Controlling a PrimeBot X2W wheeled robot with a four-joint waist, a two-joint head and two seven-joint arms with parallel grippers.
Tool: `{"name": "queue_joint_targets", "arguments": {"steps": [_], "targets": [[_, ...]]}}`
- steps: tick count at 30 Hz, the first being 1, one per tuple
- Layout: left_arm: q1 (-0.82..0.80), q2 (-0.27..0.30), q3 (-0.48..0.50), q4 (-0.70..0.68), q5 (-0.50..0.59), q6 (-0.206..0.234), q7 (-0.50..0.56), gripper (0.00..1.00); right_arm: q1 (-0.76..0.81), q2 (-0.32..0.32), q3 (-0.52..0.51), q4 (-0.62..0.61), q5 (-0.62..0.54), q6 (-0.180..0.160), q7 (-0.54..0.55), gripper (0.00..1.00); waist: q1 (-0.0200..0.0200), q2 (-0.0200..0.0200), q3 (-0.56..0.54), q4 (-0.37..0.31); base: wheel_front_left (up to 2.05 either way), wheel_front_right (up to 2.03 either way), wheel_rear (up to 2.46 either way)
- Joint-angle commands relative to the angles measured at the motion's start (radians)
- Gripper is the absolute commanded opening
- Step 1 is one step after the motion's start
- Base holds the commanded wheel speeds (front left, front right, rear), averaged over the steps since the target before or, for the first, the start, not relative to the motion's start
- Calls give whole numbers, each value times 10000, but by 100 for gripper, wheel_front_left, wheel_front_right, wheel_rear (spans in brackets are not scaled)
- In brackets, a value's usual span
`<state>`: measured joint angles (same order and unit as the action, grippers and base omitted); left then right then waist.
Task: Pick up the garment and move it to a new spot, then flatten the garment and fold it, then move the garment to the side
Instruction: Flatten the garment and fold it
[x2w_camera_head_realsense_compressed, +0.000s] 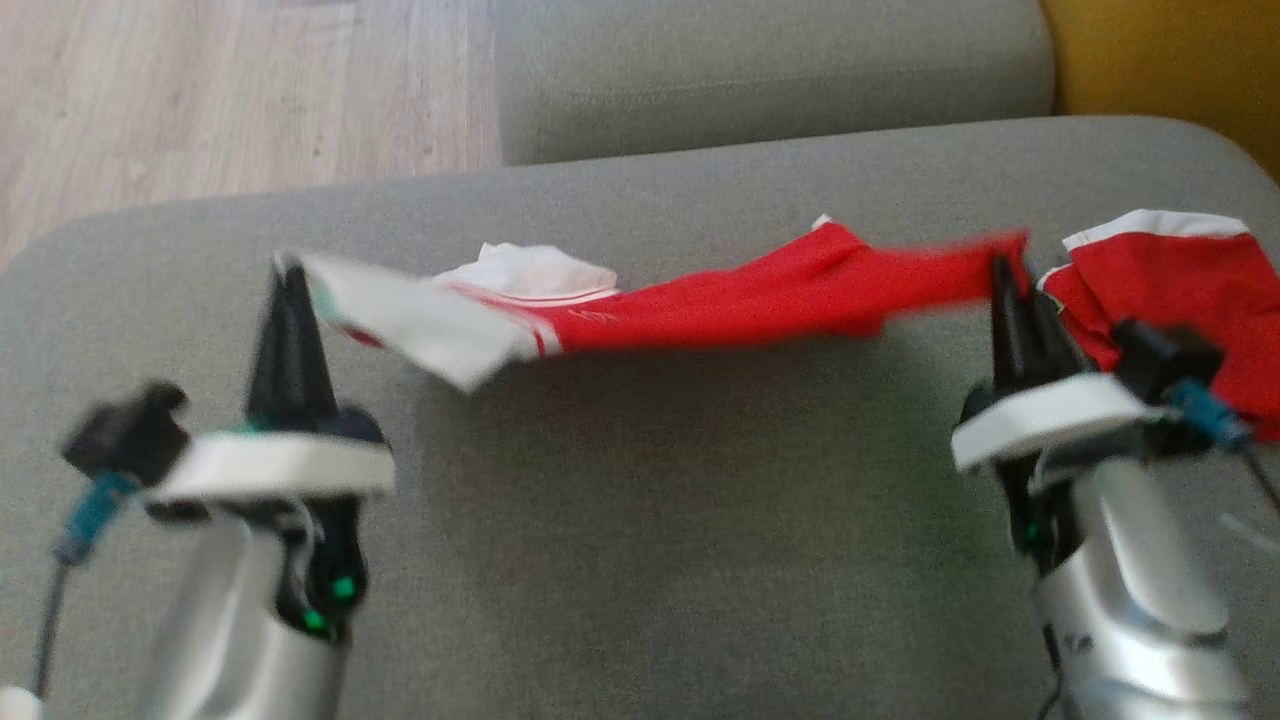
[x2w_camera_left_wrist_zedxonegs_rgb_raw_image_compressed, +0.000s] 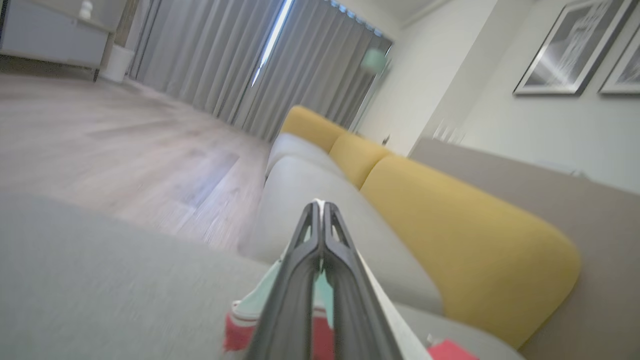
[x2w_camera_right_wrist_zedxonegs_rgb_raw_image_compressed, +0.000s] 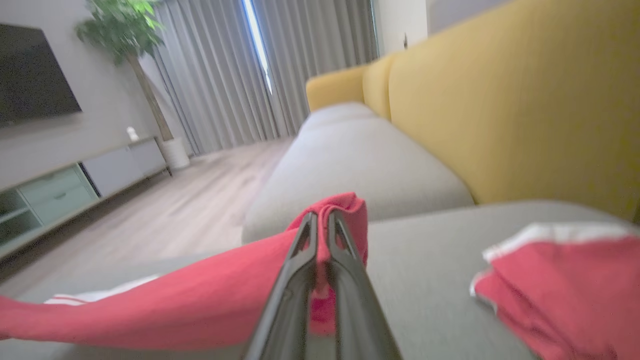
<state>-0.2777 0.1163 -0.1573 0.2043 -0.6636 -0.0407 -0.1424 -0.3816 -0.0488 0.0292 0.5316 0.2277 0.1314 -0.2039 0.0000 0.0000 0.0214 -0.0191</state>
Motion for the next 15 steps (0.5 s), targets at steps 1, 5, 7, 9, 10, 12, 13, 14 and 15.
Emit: {"name": "queue_joint_targets", "arguments": {"steps": [1,5,7,9,10,12,13,14,15], "targets": [[-733,178,468,-554,-77,-1,-68,0,-563,-75,289,-566,-24,-7,-106,0,0,0,-130,-23,0,0,0],[-1555,195,881,-1757,-515,194,196,0,-1016,-433,591,-2233,56,-7,124,0,0,0,-372,-14,0,0,0],[-1993,217,1002,-2318,-651,313,370,0,-1276,-646,741,-2995,97,-7,272,0,0,0,-464,-17,0,0,0],[-2395,215,1095,-2833,-793,426,543,0,-1519,-820,806,-3661,128,-7,448,0,0,0,-559,-27,0,0,0],[-2569,223,1131,-3085,-847,478,625,0,-1630,-896,854,-3969,140,-7,555,0,0,0,-602,-43,0,0,0],[-2849,218,1213,-3580,-969,603,777,0,-1801,-1051,930,-4509,107,-7,809,0,0,0,-678,-81,0,0,0],[-2959,226,1245,-3841,-1012,668,859,0,-1862,-1116,957,-4769,89,-7,941,0,0,0,-712,-102,0,0,0],[-3047,227,1285,-4109,-1059,746,936,0,-1889,-1163,959,-5036,57,-7,1086,0,0,0,-742,-122,0,0,0],[-3115,232,1320,-4387,-1104,830,1028,0,-1887,-1198,939,-5290,18,-7,1258,0,0,0,-769,-141,0,0,0]]}}
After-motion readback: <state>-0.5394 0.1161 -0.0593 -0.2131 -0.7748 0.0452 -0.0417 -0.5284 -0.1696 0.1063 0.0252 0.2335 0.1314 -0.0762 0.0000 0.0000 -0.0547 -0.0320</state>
